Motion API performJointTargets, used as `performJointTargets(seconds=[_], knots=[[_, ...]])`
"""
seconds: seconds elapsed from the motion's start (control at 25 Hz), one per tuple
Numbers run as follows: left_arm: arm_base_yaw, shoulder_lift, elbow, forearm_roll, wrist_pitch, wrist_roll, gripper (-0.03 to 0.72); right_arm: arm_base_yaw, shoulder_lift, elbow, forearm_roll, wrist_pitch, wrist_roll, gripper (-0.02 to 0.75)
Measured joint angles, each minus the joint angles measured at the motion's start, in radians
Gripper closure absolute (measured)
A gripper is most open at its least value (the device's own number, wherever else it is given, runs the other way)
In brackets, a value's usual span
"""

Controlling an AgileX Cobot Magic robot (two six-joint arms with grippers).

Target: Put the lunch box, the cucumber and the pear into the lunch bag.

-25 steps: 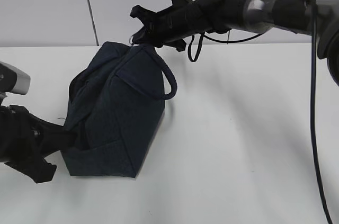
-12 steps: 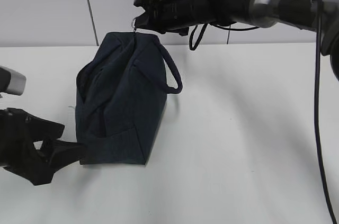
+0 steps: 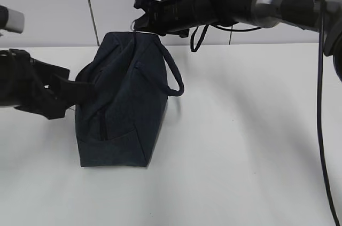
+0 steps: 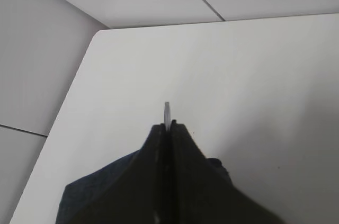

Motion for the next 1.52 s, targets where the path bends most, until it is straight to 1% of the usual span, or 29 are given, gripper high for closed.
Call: performJointTargets(seconds=[0.2, 0.28, 0.36, 0.44, 0.48, 0.52, 0.6, 0.76, 0.92, 1.12, 1.32, 1.44, 1.52], knots=[[-0.003, 0.098, -0.051, 0.000, 0.032, -0.029, 0.249, 0.000, 0.000, 0.000, -0.002, 0.008, 0.000, 0.738], [-0.018, 0.126, -0.057, 0.000, 0.037, -0.044, 0.274, 0.000, 0.000, 0.000, -0.002, 0.009, 0.000, 0.738], [-0.037, 0.140, -0.060, 0.000, 0.040, -0.050, 0.350, 0.000, 0.000, 0.000, -0.002, 0.010, 0.000, 0.738], [-0.058, 0.142, -0.061, 0.000, 0.053, -0.052, 0.518, 0.000, 0.000, 0.000, -0.002, 0.010, -0.002, 0.738], [-0.066, 0.142, -0.061, 0.000, 0.057, -0.052, 0.578, 0.000, 0.000, 0.000, -0.002, 0.013, -0.002, 0.738], [-0.070, 0.142, -0.062, 0.000, 0.063, -0.052, 0.622, 0.000, 0.000, 0.000, -0.002, 0.017, -0.002, 0.738], [-0.074, 0.142, -0.062, 0.000, 0.085, -0.055, 0.662, 0.000, 0.000, 0.000, 0.001, 0.027, -0.002, 0.738], [-0.074, 0.136, -0.062, 0.000, 0.102, -0.075, 0.678, 0.000, -0.004, -0.001, 0.029, 0.030, -0.002, 0.738], [-0.074, 0.106, -0.058, 0.019, 0.098, -0.130, 0.680, 0.000, -0.008, -0.003, 0.033, 0.010, -0.002, 0.738], [-0.074, 0.057, 0.004, 0.020, 0.094, -0.147, 0.682, 0.000, -0.004, -0.003, 0.037, 0.003, -0.002, 0.738], [-0.074, -0.018, 0.067, 0.015, 0.029, -0.155, 0.682, 0.004, 0.019, -0.003, 0.037, -0.007, -0.002, 0.738], [-0.074, -0.072, 0.080, 0.019, -0.014, -0.167, 0.682, 0.008, 0.041, -0.007, 0.017, -0.003, 0.008, 0.738], [-0.074, -0.101, 0.084, 0.023, -0.044, -0.170, 0.682, 0.008, 0.058, -0.011, -0.024, -0.001, 0.047, 0.738]])
